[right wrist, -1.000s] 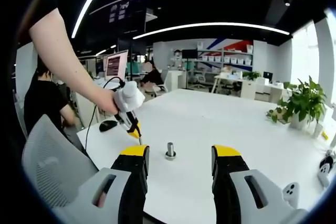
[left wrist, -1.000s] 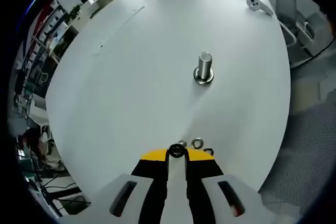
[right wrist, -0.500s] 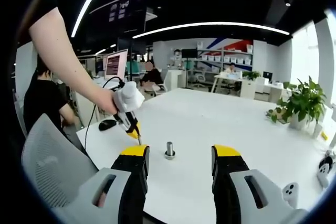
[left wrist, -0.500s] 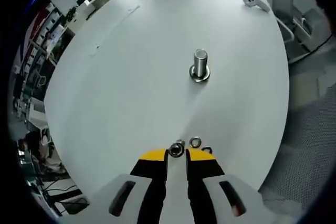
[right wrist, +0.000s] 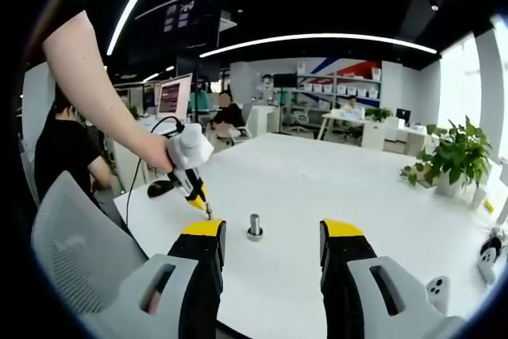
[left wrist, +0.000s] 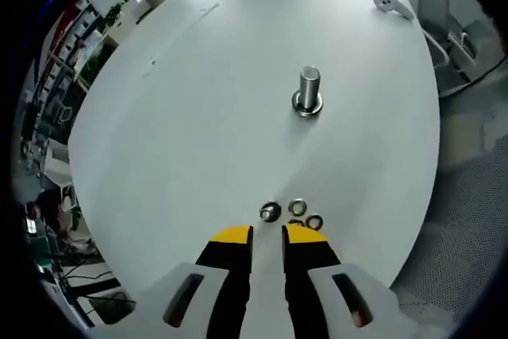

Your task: Place the washer onto the threaded stud by aligning its center hole with the stud, sliding it down to the base, and recovering from edge contact or off-axis alignment until the washer reaches the visible bottom stop.

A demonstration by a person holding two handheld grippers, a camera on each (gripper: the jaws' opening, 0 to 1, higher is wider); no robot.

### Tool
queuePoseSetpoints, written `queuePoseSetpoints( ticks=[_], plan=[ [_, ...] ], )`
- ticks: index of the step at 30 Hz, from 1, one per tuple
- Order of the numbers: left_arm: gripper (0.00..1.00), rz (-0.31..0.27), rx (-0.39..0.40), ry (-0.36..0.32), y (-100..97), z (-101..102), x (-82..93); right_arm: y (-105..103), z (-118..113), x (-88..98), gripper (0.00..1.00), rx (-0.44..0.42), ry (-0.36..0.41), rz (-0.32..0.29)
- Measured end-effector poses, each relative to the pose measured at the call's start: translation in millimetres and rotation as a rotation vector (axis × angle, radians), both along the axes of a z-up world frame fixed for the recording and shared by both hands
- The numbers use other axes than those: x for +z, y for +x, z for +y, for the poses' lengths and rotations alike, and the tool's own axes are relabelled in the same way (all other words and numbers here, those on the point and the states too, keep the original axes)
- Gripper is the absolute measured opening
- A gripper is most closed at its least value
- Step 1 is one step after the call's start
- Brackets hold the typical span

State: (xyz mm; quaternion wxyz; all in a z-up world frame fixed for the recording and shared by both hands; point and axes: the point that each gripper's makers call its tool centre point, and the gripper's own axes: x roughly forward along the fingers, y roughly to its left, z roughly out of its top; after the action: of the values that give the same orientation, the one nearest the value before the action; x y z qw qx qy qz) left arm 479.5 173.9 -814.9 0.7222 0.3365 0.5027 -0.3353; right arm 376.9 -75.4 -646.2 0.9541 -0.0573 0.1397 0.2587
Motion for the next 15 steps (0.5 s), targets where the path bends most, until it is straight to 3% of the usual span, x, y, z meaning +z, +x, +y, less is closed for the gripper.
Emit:
queuePoseSetpoints(
  ticks=[8,15],
  plan=[
    [0.12,0.029,0.050,-0.014,-10.0,6,-12.8,0,1,-0.6,0.49,0.004,-0.006,-0.001],
    [0.12,0.051,0.210,-0.089,-16.2,7,-25.3,0,1,-1.5,0.49,0.005,-0.011,0.002]
  ],
)
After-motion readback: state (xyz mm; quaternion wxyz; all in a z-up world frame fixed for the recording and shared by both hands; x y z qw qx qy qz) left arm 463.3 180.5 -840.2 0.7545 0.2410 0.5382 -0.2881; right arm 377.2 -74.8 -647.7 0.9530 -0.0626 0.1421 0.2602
